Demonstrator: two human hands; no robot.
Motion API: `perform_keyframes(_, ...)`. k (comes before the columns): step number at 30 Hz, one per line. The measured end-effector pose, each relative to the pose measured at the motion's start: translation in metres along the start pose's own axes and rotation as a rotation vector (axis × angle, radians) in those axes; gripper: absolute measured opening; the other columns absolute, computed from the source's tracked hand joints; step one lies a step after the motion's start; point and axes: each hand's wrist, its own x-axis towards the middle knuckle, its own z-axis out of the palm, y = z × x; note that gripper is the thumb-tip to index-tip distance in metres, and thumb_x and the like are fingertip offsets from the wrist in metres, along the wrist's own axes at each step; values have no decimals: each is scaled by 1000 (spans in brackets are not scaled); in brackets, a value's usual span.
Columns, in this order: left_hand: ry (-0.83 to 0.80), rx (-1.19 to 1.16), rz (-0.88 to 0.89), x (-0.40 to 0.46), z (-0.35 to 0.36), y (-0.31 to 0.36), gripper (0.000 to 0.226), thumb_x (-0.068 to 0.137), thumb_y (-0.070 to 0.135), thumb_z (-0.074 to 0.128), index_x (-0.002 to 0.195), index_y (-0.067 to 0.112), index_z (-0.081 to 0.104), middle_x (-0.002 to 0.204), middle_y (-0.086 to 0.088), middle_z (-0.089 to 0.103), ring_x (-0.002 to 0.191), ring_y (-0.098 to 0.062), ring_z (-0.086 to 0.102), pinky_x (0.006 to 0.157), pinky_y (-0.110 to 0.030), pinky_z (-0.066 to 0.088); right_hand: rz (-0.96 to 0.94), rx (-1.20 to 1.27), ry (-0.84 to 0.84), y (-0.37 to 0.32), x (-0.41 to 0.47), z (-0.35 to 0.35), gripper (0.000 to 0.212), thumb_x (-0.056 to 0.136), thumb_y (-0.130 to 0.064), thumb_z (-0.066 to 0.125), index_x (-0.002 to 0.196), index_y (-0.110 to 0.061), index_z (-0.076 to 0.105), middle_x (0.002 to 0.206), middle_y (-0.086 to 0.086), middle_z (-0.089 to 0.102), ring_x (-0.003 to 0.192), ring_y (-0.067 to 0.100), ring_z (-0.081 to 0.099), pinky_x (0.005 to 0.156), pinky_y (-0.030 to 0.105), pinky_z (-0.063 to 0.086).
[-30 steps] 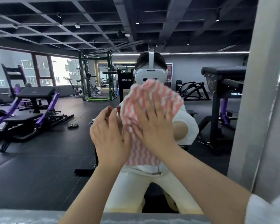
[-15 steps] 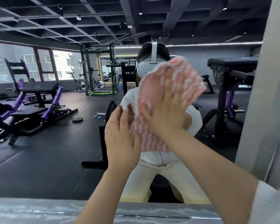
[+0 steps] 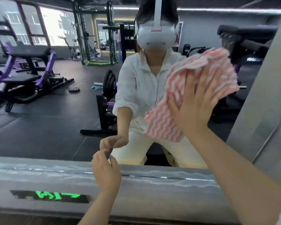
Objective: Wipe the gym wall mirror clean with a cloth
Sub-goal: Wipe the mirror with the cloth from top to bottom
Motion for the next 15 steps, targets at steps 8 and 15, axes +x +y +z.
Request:
perform_keyframes(8, -322, 345, -479, -26, 19, -39, 74, 100, 26, 41, 148, -5, -5, 158, -21, -4, 146, -32, -4, 117, -39, -1, -394, 7, 7, -17, -76, 39, 75, 98, -55, 27, 153, -20, -10, 158, 13, 4, 141, 43, 10, 107, 70, 5)
perform_keyframes(15, -599, 677, -445, -26, 22, -40, 85, 100, 46, 31, 143, -12, -15, 155, -27, -13, 145, -35, -13, 116, -39, -9, -483, -17, -56, 17, -84, 33, 71, 95, -60, 30, 149, -16, 19, 150, 20, 21, 138, 45, 17, 104, 71, 20)
